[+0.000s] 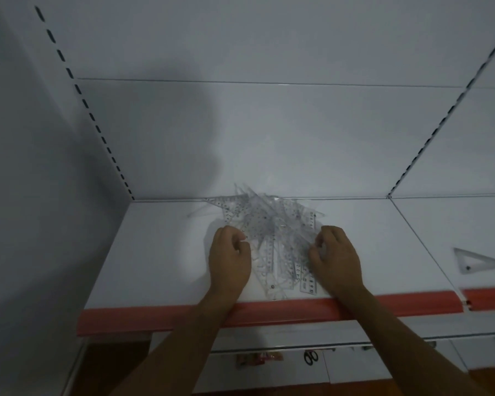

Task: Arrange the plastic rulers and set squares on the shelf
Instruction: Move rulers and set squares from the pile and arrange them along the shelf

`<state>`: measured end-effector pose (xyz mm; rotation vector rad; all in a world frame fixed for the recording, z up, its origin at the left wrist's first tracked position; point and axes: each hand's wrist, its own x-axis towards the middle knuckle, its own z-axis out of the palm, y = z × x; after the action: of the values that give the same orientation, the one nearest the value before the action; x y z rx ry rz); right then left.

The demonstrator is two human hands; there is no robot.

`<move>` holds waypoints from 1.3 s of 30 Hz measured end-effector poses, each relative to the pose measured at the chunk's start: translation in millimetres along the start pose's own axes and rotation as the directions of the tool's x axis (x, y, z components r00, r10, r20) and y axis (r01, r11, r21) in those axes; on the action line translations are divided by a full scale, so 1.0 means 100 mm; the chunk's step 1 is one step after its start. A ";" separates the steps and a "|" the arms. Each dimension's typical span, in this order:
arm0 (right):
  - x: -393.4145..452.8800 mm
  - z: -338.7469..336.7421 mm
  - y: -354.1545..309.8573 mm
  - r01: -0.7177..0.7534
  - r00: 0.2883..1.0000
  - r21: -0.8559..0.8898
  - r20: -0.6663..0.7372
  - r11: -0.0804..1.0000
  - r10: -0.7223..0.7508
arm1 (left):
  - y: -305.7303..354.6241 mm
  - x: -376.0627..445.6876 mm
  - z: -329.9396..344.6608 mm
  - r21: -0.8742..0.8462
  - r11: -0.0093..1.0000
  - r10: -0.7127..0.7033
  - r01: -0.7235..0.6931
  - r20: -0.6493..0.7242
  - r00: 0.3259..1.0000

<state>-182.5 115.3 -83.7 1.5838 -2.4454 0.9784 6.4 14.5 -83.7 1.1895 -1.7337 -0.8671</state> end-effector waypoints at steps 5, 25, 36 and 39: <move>-0.02 0.00 -0.03 -0.069 0.997 0.052 -0.021 0.996 0.070 | -0.02 0.01 -0.03 -0.134 0.990 -0.044 0.038 -0.043 0.998; -0.02 -0.02 -0.03 -0.174 0.984 0.171 0.071 0.970 0.164 | -0.01 -0.02 -0.05 -0.309 0.947 -0.141 0.091 -0.145 0.979; -0.02 -0.04 -0.06 -0.184 0.983 0.224 0.019 0.957 0.184 | 0.00 -0.01 -0.05 -0.153 0.988 -0.055 0.037 -0.113 0.992; -0.02 -0.08 -0.08 -0.214 0.975 0.265 -0.001 0.940 0.222 | 0.01 0.00 -0.05 -0.159 0.986 -0.074 0.056 -0.106 0.992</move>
<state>-177.4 118.9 -74.2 1.3662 -2.6016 1.4051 10.3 14.6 -81.0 1.1725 -1.5164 -0.9398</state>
